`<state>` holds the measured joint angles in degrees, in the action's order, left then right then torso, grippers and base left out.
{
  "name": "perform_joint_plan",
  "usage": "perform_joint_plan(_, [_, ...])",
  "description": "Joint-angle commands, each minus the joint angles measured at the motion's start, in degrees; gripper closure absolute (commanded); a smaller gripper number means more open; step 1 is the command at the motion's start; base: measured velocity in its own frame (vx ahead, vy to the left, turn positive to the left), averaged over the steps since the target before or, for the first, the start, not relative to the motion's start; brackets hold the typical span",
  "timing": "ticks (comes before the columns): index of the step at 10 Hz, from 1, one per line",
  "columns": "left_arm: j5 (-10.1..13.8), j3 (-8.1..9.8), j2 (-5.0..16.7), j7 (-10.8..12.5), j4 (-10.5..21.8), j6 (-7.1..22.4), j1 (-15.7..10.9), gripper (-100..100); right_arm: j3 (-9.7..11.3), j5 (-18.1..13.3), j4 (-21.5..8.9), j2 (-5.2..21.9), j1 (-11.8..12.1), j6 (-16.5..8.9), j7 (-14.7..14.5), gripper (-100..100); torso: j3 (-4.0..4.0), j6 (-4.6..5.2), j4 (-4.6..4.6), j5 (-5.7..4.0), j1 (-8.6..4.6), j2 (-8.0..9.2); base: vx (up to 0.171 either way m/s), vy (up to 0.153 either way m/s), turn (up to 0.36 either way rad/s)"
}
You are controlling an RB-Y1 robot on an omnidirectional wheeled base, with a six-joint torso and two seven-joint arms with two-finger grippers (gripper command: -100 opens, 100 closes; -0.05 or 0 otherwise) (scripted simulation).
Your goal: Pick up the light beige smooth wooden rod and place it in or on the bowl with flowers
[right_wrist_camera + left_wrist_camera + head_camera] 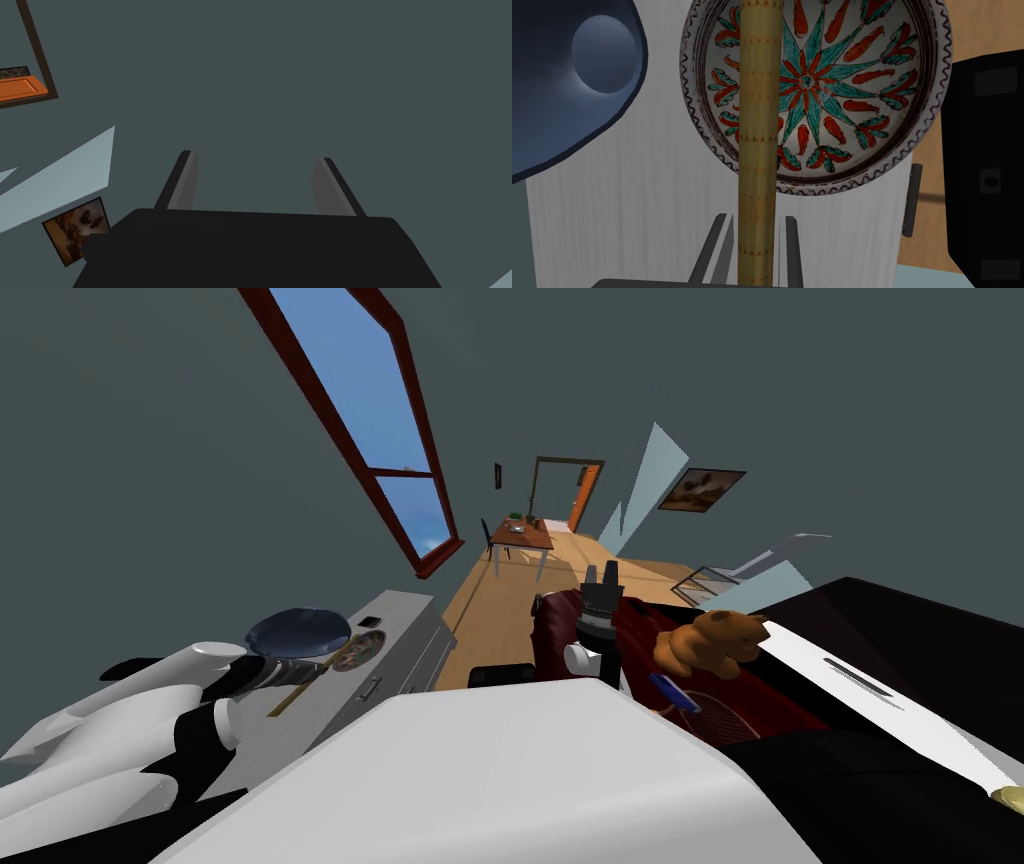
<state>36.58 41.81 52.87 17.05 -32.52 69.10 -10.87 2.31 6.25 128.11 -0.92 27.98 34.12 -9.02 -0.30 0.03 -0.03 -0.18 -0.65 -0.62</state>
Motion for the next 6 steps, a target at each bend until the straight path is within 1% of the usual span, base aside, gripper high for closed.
perform_joint_plan(1, [0.6, 0.11, 0.1, 1.1, -1.8, 0.1, -0.2, 100, 0.0, 0.0, 0.0, 0.0, 0.0, 0.0, 0.0, 0, 0.0, 0.0, 0.0, 0.0, 0.0, 0.0, 0.094, -0.182, -0.054])
perform_joint_plan(2, [0.6, 0.11, 0.1, 1.1, -1.8, 0.1, -0.2, 100, 0.0, 0.0, 0.0, 0.0, 0.0, 0.0, 0.0, 0, -0.05, -0.01, -0.03, 0.01, 0.04, -0.06, 0.042, -0.082, -0.019])
perform_joint_plan(3, [1.5, 0.07, 0.5, 1.6, -2.6, 0.2, -0.4, 100, 0.0, 0.0, 0.0, 0.0, 0.0, 0.0, 0.0, 0, 0.03, -0.11, -0.03, 0.07, 0.38, 0.1, 0.039, -0.05, -0.044])
perform_joint_plan(4, [2.7, -0.18, 1.0, 1.8, -4.0, 0.2, -0.3, 100, 0.0, 0.0, 0.0, 0.0, 0.0, 0.0, 0.0, 0, 0.07, -0.07, 0.01, 0.09, 0.56, 0.14, 0.073, -0.024, -0.133])
perform_joint_plan(5, [3.6, -0.57, 1.1, 1.7, -4.8, 0.2, 0.2, 100, 0.0, 0.0, 0.0, 0.0, 0.0, 0.0, 0.0, 0, 0.02, 0.01, 0.01, 0.1, 0.68, 0.04, 0.09, 0.023, -0.119])
perform_joint_plan(6, [2.9, -0.34, 0.8, 2.2, -4.9, 0.6, 0.2, 100, 0.0, 0.0, 0.0, 0.0, 0.0, 0.0, 0.0, 0, -0.02, -0.02, -0.01, 0.12, 0.85, -0.03, 0.043, 0.018, -0.034])
